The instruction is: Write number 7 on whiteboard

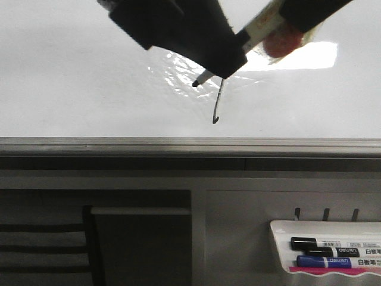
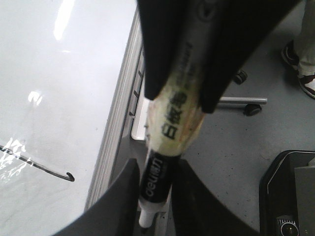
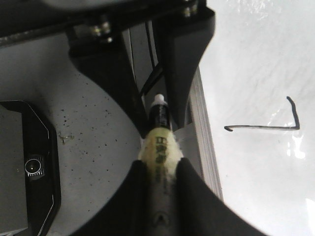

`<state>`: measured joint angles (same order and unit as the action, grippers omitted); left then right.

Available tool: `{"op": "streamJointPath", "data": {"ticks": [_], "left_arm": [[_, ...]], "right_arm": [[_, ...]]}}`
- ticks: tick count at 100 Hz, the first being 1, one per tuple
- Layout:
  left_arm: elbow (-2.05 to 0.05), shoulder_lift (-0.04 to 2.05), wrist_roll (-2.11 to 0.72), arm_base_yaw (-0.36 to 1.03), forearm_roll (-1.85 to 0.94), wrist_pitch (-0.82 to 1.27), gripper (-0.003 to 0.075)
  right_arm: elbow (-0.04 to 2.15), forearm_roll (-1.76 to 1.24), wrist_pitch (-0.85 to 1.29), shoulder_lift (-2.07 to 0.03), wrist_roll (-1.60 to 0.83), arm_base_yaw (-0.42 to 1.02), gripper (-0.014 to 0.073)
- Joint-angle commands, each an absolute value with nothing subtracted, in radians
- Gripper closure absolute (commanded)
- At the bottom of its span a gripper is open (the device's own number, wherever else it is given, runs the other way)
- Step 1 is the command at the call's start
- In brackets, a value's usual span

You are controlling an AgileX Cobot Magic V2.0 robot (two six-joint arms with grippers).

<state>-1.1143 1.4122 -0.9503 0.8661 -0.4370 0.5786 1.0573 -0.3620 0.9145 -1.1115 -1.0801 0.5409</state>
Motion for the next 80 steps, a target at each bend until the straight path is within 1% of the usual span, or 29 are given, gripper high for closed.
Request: {"op": "streamJointPath", "data": {"ticks": [1,42,50,62,67,74,77,78,79,80], "left_arm": [[-1.149,1.375,-0.946,0.874,-0.464,0.538,0.0648],[-1.149,1.375,-0.946,0.874,-0.464,0.542,0.0652],[-1.149,1.375,-0.946,0.874,-0.464,0.542,0.0675],[-1.149,1.375,-0.946,0.874,-0.464,0.542,0.0737],[-1.149,1.375,-0.946,0.874,-0.464,0.542,0.0741],[-1.149,1.375,-0.946,0.874,-0.464,0.542,0.0741],[-1.149,1.375,-0.946,0.874,-0.464,0.544,0.0741],[-1.149,1.375,-0.946,0.874,-0.464,0.543,0.0741],[-1.149,1.375,-0.946,0.874,-0.464,0.545,0.0741],[-1.149,1.375,-0.946,0.874,-0.464,0.547,0.0741]], "right_arm": [[1.090,-0.405,0.874,-1.089,-1.093,0.541,0.0657],[1.090,-0.422,0.881,-1.089,-1.093,0.541,0.0657],[1.090,-0.422,0.900,-1.089,-1.093,0.541,0.0657],[1.090,-0.422,0.902,-1.089,-1.093,0.541,0.0657],[1.090,-0.420,0.902,-1.089,-1.093,0.541,0.0650],[1.090,-0.417,0.902,-1.086,-1.093,0.541,0.0588],[1.090,-0.414,0.902,-1.086,-1.093,0.541,0.0535],[1.090,-0.414,0.902,-1.086,-1.093,0.541,0.0535],[1.090,-0.414,0.902,-1.086,-1.093,0.541,0.0498],[1.090,-0.414,0.902,-1.086,-1.093,0.541,0.0486]]}}
